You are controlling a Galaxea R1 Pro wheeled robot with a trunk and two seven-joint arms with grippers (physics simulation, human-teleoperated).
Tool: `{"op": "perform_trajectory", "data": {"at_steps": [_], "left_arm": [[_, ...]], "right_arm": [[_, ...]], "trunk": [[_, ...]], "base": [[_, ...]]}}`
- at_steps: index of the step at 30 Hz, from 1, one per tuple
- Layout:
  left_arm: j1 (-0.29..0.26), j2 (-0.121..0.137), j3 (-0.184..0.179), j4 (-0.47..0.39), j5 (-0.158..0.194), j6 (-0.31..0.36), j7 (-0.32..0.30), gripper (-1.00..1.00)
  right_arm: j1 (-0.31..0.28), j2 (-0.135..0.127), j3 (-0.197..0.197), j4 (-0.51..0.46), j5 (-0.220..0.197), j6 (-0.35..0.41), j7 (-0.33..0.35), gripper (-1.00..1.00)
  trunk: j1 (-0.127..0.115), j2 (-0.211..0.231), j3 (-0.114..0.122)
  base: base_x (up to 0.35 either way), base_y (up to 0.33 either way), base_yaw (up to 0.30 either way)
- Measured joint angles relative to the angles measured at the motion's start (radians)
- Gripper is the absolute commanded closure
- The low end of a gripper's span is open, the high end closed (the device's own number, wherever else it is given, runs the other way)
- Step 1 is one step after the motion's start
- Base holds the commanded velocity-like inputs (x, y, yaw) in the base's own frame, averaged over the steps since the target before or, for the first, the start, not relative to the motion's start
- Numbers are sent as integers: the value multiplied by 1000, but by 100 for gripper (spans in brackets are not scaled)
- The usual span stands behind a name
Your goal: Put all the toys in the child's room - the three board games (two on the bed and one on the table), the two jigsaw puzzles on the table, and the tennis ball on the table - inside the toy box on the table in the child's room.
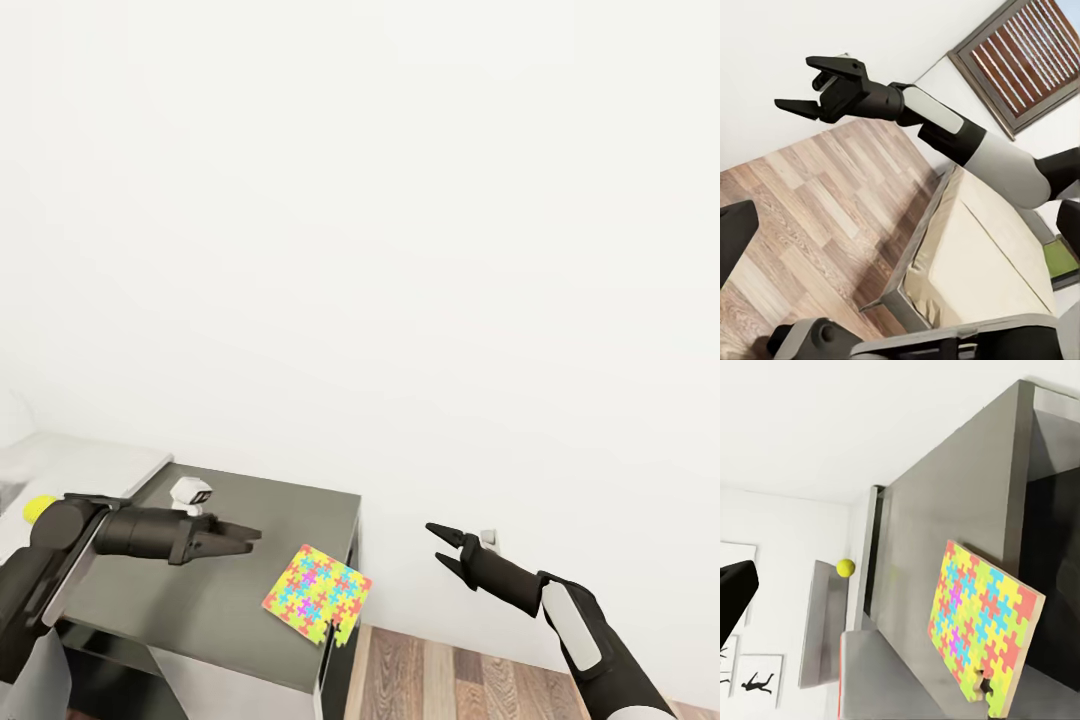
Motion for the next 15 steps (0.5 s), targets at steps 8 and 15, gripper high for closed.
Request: {"op": "perform_trajectory", "data": {"at_steps": [8, 15], "left_arm": [[2, -1, -6, -5, 3, 0, 0, -100], [-2, -17, -5, -15, 62, 0, 0, -100]], "right_arm": [[0, -4, 1, 2, 2, -54, 1, -100], [0, -12, 2, 3, 2, -57, 1, -100]], "trunk": [[31, -56, -12], [58, -105, -22]], "base": [[0, 0, 76], [0, 0, 73]]}}
